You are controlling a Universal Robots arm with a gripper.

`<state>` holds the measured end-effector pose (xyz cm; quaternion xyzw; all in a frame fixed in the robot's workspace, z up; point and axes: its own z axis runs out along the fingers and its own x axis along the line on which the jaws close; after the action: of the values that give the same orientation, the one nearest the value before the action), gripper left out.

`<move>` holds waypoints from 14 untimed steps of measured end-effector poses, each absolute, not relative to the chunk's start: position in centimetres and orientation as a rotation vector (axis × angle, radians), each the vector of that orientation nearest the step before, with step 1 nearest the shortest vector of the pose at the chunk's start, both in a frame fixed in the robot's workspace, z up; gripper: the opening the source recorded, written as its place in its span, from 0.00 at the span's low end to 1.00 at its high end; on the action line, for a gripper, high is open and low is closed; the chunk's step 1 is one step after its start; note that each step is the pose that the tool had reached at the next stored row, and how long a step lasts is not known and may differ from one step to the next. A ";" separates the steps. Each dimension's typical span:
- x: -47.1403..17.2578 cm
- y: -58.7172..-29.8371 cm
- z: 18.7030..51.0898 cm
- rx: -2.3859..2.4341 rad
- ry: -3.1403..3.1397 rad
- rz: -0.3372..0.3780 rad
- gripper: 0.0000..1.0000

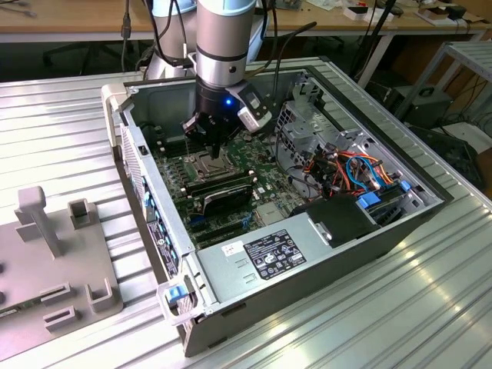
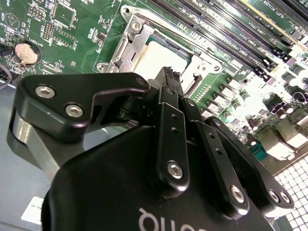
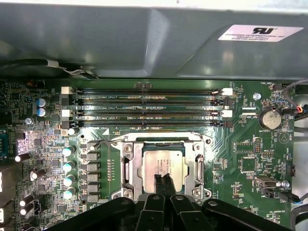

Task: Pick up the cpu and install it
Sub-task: 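Install the first cpu locking lever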

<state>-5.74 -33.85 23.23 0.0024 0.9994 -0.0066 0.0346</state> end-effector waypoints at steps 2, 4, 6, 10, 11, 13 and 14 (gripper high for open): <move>-5.7 -33.8 23.2 0.007 3.072 -0.020 0.11; -5.7 -33.9 23.2 0.007 3.072 -0.020 0.11; -5.8 -33.9 23.2 0.007 3.072 -0.020 0.11; -8.1 -33.9 23.2 0.007 3.064 -0.020 0.11; -8.3 -33.9 23.2 0.007 3.063 -0.020 0.11; -8.6 -33.9 23.2 0.008 3.062 -0.020 0.11; -8.8 -33.9 23.2 0.008 3.061 -0.020 0.11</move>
<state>-8.78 -33.85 23.23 0.0025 0.9992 -0.0066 0.0400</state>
